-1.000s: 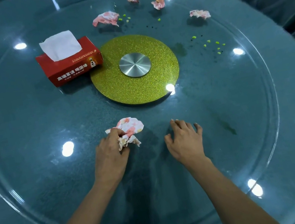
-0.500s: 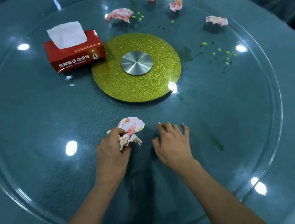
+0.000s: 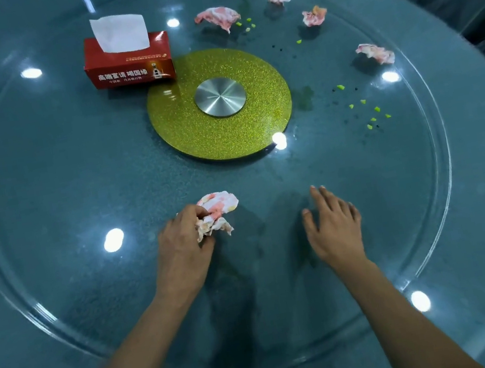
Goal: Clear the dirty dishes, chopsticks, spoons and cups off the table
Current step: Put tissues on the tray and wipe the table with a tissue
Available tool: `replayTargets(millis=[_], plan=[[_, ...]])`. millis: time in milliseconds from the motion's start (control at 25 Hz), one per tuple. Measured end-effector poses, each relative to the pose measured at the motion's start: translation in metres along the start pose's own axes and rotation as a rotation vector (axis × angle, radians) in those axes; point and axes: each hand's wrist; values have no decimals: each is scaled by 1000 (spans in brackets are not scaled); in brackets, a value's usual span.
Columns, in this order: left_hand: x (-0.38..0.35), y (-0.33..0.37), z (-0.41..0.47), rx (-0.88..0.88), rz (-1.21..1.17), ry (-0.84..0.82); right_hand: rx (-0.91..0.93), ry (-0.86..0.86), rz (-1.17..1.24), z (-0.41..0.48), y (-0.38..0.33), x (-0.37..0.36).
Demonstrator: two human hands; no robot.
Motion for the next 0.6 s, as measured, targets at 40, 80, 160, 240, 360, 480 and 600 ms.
replayTargets(millis=[40, 80, 160, 240, 360, 480, 600], plan=[[1, 0, -2, -5, -6, -5, -42, 7, -12, -2, 10, 2], [1, -1, -4, -7, -6, -8, -79, 8, -25, -5, 19, 4], [2, -2, -9, -5, 1, -7, -129, 1, -52, -12, 31, 6], [2, 0, -16, -1, -4, -5, -147, -24, -70, -21, 35, 6], [2, 4, -28, -5, -14, -6, -117, -17, -64, -41, 25, 1], [3, 7, -37, -2, -18, -11, -74, 17, -37, -58, 9, -4], [0, 10, -46, -3, -29, -35, -27, 59, -44, -75, 1, -10]])
Point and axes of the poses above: each hand's wrist, its own z-axis towards the middle knuckle, its own x-axis out of the back of the hand, y = z × x, and after that the axes turned 4 degrees about y, right-handed
